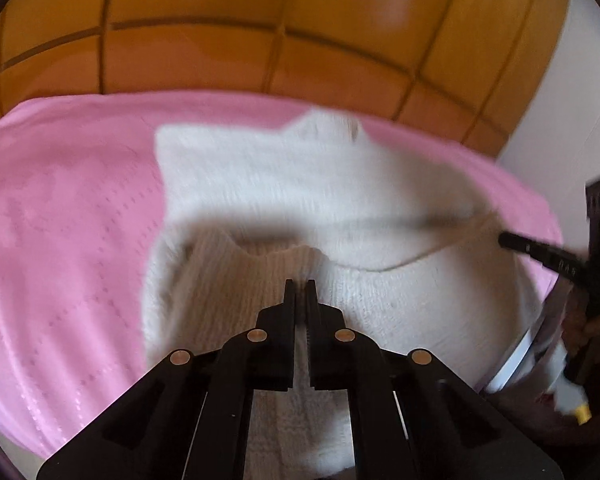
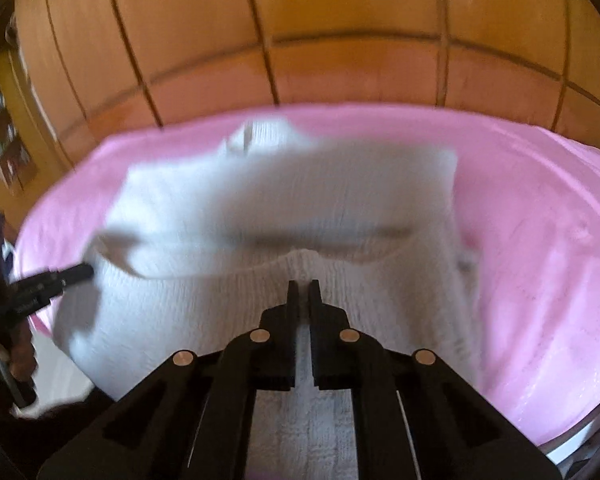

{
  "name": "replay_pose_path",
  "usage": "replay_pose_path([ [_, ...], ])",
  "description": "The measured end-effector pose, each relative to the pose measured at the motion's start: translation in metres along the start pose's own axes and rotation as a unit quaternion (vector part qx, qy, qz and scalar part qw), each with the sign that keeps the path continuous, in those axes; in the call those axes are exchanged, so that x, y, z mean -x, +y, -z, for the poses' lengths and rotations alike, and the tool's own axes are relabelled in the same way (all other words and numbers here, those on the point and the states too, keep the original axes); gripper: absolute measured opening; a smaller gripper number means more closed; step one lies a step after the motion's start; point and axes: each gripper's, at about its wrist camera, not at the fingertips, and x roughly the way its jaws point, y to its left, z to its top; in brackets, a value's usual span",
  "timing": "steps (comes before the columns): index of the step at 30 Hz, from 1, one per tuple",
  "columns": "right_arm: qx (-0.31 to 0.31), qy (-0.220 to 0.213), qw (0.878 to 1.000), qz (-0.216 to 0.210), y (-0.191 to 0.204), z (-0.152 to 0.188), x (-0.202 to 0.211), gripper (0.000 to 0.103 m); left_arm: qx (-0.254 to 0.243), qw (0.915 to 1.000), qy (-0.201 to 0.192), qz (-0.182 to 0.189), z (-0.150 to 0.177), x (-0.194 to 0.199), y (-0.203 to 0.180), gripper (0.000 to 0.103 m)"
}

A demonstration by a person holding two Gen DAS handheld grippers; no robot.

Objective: Fold small clothes

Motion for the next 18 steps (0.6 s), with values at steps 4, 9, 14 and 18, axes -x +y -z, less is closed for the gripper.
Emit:
replay_pose_path([
  [4,-0.004,-0.017,1.0,0.025,-0.005,-0.01,-0.009,0.004,0.011,0.9994,-0.027,-0.019,-0.016,-0.005,0.007,0.003],
  [9,-0.016,0.033,0.998,0.047,-0.015,0.003,-0.062,0.005,0.007,0.9961,0.033,-0.082,-0.01,-0.065,0.012,0.004],
  [14,0.011,0.014,0.997,0.071,-0.006,0.01,-0.064,0.006,-0.009,0.9959,0.008,-0.09,-0.005,-0.04,0.005,0.007],
  [18,-0.001,0.007,0.998,0.063,-0.015,0.012,-0.062,0.006,-0.015,0.9898,-0.018,-0.14,0.002,-0.015,0.016,0.048],
])
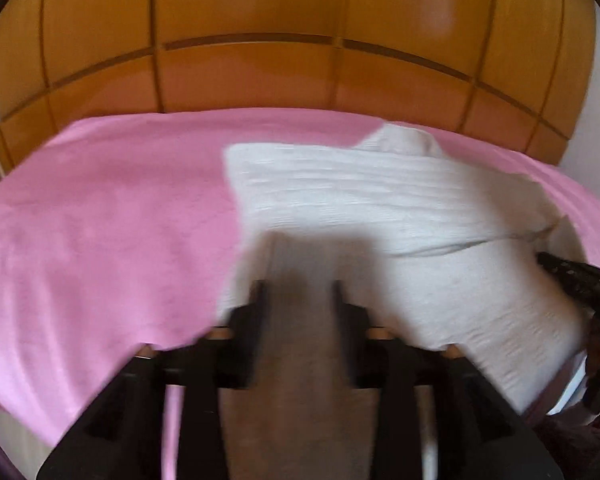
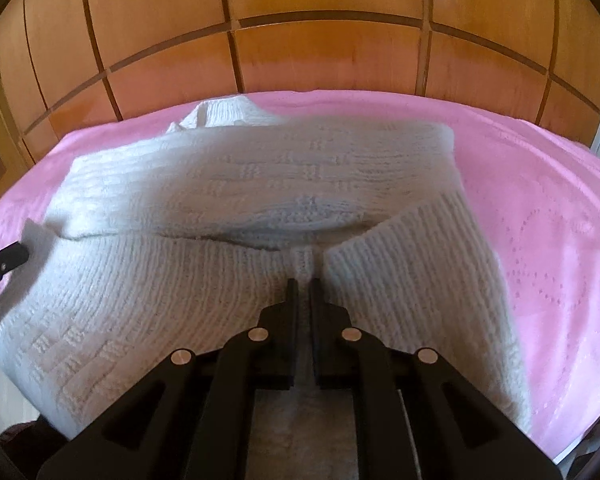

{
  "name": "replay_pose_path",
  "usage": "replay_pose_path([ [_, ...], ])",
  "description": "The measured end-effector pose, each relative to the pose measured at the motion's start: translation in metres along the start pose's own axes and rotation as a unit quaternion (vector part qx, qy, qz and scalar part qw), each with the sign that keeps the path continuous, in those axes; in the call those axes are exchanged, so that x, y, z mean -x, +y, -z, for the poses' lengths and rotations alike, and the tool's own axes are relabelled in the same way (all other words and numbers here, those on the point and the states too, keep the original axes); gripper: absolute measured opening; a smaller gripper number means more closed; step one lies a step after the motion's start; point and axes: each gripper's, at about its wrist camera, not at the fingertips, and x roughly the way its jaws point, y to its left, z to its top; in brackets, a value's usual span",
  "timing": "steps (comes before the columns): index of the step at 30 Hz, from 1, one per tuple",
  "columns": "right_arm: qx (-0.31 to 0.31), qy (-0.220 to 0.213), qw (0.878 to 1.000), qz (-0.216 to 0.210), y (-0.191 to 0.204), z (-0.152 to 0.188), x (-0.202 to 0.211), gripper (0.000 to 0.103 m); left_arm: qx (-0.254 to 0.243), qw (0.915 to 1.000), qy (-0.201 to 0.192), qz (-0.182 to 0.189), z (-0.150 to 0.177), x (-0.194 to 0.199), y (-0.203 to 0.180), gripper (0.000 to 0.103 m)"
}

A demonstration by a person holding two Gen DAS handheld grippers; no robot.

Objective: Fold small clothes

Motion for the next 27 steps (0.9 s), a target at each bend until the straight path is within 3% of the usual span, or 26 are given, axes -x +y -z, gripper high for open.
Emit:
replay_pose_path([
  [2,-0.008,-0.002,1.0,-0.003,-0.001,0.002,0.001,0.007,0.012,0.9999,0.0,0.004,0.002,0.001,0.01,0.056],
  [6,-0.011,-0.002,1.0,-0.005,0.0,0.001,0.001,0.008,-0.003,0.9996,0.027,0.007,-0.002,-0.026,0.01,0.058],
  [8,-0.013,0.004,1.0,-0.013,-0.001,-0.002,0.004,0.012,-0.004,0.9993,0.037,0.011,-0.004,-0.038,0.005,0.039],
  [10,-0.023,0.01,0.999,-0.033,-0.005,-0.009,0.011,0.03,-0.009,0.9995,0.029,-0.003,-0.004,-0.038,0.003,0.021],
  [11,-0.032,0.008,0.998,-0.045,-0.01,-0.013,0.016,0.039,-0.01,0.9996,0.027,-0.005,-0.003,-0.037,0.002,0.019],
  [16,-0.063,-0.04,0.997,-0.016,-0.051,-0.021,0.063,0.04,-0.005,0.9999,0.006,-0.01,0.0,-0.025,0.005,0.014],
  [19,-0.058,-0.039,0.997,0.015,-0.07,-0.017,0.069,0.047,0.005,0.9999,-0.007,-0.011,0.0,-0.017,0.006,0.014],
  [25,-0.041,-0.014,0.999,0.025,-0.068,-0.013,0.044,0.045,0.008,0.9994,-0.024,-0.022,0.002,-0.006,0.008,0.014],
  [26,-0.032,-0.008,0.999,0.03,-0.065,-0.013,0.037,0.035,0.006,0.9992,-0.027,-0.028,0.002,-0.004,0.008,0.014],
  [27,-0.021,-0.002,0.999,0.036,-0.062,-0.012,0.032,0.016,0.005,0.999,-0.03,-0.033,0.002,-0.003,0.008,0.013],
])
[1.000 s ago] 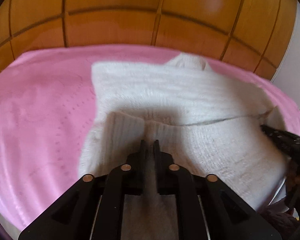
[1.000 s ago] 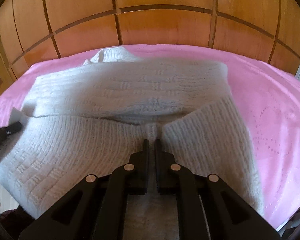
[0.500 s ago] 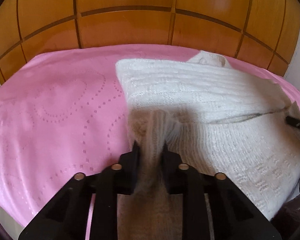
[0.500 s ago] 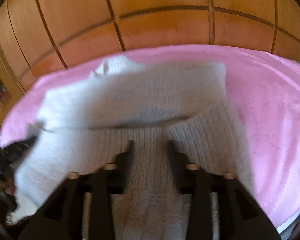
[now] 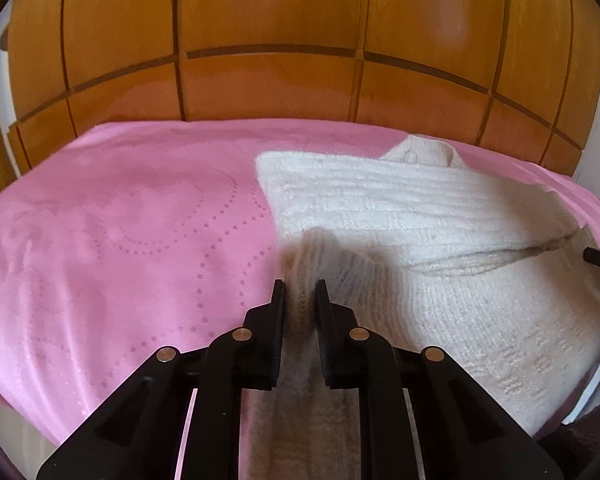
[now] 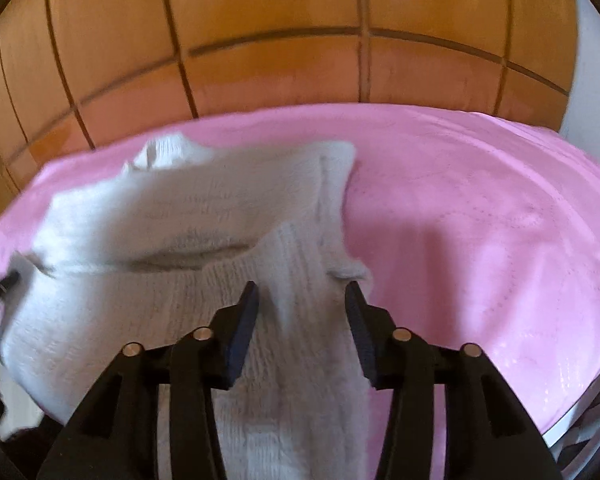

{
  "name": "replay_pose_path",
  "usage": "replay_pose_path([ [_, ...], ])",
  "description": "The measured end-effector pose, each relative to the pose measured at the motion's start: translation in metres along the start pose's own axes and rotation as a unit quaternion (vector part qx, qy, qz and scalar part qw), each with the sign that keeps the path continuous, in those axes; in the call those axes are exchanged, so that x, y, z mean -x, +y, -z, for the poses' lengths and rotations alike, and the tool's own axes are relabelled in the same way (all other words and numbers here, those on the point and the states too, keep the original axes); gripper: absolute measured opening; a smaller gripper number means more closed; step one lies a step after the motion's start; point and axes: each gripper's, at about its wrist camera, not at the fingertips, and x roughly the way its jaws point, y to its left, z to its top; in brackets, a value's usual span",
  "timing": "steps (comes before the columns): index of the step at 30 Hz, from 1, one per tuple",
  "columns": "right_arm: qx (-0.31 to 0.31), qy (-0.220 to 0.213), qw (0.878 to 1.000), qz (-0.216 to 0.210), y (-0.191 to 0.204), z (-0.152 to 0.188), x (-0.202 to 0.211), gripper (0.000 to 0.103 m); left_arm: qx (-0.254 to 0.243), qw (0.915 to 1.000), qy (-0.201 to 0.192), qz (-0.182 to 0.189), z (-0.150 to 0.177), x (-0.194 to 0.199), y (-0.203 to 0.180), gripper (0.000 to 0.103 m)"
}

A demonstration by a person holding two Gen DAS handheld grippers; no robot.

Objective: Fold small clothes

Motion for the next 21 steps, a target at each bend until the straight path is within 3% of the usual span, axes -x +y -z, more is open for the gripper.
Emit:
replay_pose_path([
  [1,0.016,0.006,1.0,0.005,0.005,0.001,-0.004,0.008,-0.003,0.9999,-0.007,-0.009,-0.001,0.004,0.001,0.009],
  [5,0.038,-0.008,0.999,0.019,0.01,0.004,0.009,0.007,0.002,0.999,-0.032,-0.032,-0.003,0.02,0.01,0.009],
  [6,0.038,-0.013,0.999,0.021,0.009,0.004,0.014,0.007,0.007,0.9989,-0.033,-0.031,-0.003,0.023,0.012,0.0],
  [13,0.029,-0.022,0.999,0.018,0.005,0.005,0.035,0.007,-0.018,0.9996,-0.021,-0.004,0.004,0.032,0.009,0.0],
  [14,0.026,-0.017,0.999,0.018,0.004,0.005,0.031,0.007,-0.018,0.9996,-0.021,-0.005,0.004,0.03,0.008,0.004],
  [16,0.015,-0.007,1.0,0.016,0.004,0.006,0.022,0.007,-0.016,0.9998,-0.008,0.008,0.003,0.026,0.008,0.041],
  [17,0.013,-0.005,1.0,0.014,0.005,0.007,0.019,0.007,-0.009,0.9997,-0.006,0.021,0.002,0.024,0.009,0.047],
  [19,0.01,0.0,1.0,0.014,0.006,0.006,0.013,0.008,-0.008,0.9988,0.002,0.049,-0.002,0.018,0.009,0.049],
  [21,0.005,0.004,1.0,0.012,0.006,0.005,0.009,0.012,-0.03,0.9984,0.009,0.048,-0.004,0.008,0.004,0.049],
])
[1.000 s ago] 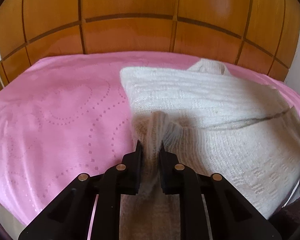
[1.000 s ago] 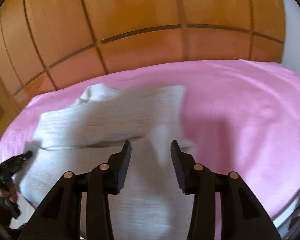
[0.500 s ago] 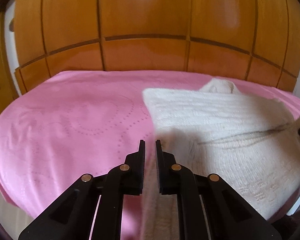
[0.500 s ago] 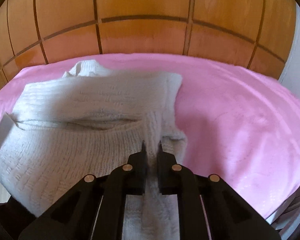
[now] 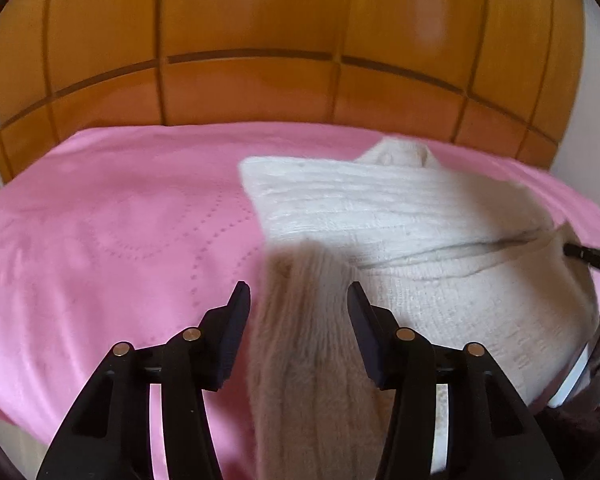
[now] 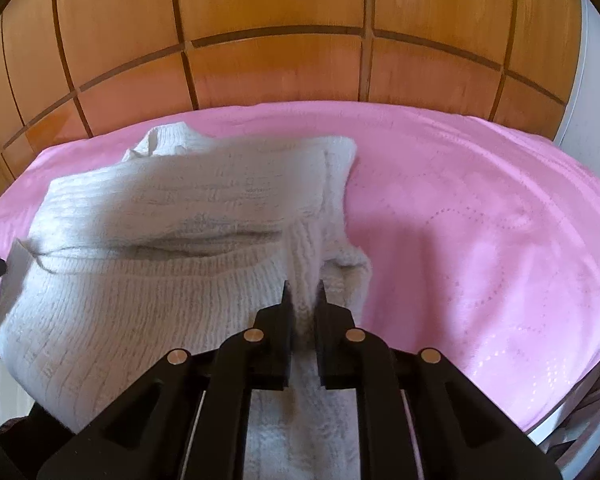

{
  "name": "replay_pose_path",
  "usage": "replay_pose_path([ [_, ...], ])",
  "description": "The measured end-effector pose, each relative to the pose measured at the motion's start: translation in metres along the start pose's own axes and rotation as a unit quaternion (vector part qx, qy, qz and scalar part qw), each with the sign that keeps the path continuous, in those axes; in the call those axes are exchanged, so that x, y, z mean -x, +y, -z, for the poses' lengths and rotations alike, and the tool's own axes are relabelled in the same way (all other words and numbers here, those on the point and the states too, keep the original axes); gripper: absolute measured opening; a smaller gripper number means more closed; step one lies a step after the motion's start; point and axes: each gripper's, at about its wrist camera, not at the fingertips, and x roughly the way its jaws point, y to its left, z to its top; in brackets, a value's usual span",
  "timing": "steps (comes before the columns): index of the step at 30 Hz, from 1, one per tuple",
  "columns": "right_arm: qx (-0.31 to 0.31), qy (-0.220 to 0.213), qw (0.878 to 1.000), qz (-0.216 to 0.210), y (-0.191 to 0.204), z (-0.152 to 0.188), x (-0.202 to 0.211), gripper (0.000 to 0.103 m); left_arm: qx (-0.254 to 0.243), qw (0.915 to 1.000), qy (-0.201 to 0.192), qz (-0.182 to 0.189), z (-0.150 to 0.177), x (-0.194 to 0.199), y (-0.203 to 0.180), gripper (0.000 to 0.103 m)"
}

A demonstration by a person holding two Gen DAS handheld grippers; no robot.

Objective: Fold small clothes

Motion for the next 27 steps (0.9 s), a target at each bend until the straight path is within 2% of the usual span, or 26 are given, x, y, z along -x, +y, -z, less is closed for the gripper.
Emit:
replay_pose_path([
  [2,-0.003,0.001,1.0,0.001,0.0,0.0,-0.002,0.014,-0.016,0.9999,0.007,-0.001,-0.001,-0.01,-0.004,0.048],
  [3,-0.003,0.003,1.0,0.001,0.0,0.0,-0.003,0.014,-0.02,0.9998,0.01,0.002,0.0,-0.012,-0.006,0.04],
  [5,0.002,0.005,1.0,0.004,0.001,0.001,-0.004,0.014,-0.042,0.9991,0.0,-0.01,0.0,-0.013,-0.014,0.039],
  [8,0.007,0.008,1.0,0.004,0.0,0.004,-0.003,0.014,-0.068,0.9974,-0.007,-0.021,0.005,-0.013,-0.02,0.03],
  [10,0.007,0.009,1.0,0.007,0.0,0.005,-0.002,0.012,-0.086,0.9958,-0.006,-0.031,0.01,-0.014,-0.024,0.008],
  [17,0.012,-0.012,1.0,0.013,0.003,0.004,0.016,0.007,-0.073,0.9955,-0.044,-0.042,0.009,0.017,-0.018,0.005],
  [23,-0.004,-0.052,0.998,-0.028,0.002,-0.02,0.052,0.007,-0.023,0.9973,-0.07,0.01,-0.023,0.047,-0.003,0.005],
  [27,-0.02,-0.078,0.996,-0.042,-0.003,-0.055,0.056,0.007,0.014,0.9965,-0.077,0.029,-0.061,0.037,0.012,0.005],
])
